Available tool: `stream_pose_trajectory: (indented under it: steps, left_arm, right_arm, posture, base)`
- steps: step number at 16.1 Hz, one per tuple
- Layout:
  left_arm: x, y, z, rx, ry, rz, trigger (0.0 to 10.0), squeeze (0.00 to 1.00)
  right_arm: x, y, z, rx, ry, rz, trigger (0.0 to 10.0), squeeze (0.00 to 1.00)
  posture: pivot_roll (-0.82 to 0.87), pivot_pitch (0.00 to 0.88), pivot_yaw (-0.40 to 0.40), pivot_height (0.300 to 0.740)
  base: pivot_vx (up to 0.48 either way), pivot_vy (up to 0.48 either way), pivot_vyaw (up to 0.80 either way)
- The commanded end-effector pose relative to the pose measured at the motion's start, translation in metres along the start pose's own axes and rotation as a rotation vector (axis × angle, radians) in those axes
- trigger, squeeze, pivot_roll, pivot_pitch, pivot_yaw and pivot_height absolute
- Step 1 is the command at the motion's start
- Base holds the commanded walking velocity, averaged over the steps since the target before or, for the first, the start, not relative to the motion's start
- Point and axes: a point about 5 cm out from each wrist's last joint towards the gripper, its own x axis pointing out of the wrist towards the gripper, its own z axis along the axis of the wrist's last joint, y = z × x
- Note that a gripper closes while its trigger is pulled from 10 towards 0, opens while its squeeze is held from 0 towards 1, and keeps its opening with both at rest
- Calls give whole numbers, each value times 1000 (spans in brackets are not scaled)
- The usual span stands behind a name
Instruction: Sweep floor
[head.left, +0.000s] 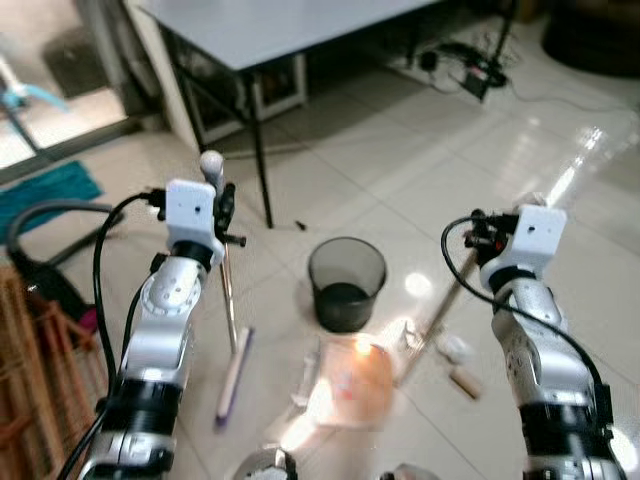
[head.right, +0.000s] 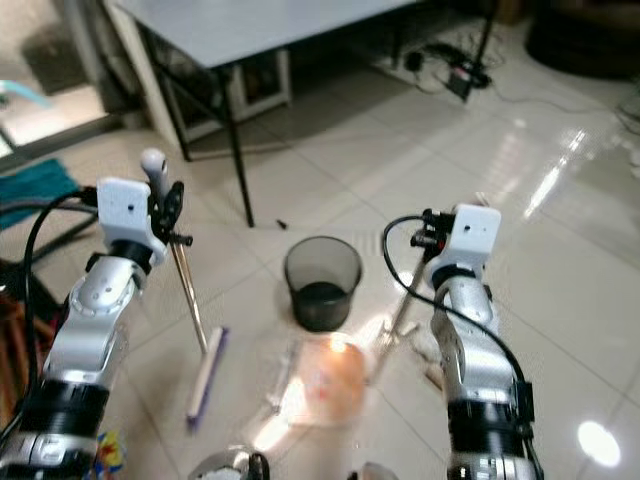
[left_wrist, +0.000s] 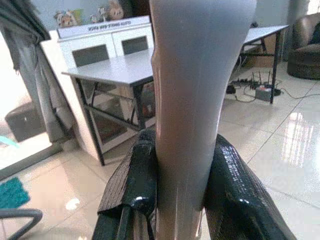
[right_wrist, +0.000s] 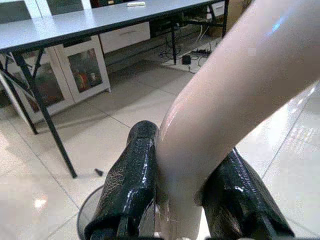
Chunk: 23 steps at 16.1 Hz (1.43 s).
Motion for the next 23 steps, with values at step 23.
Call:
stream_pose_trajectory:
  steps: [23]
  left_arm:
    - [28, -1, 12, 13, -197, 4, 10000, 0]
  right_arm:
    - [17, -10, 9, -174, -243, -62, 10000, 0]
  posture:
    - [35, 203, 60, 740]
  base:
    - [0, 0, 0]
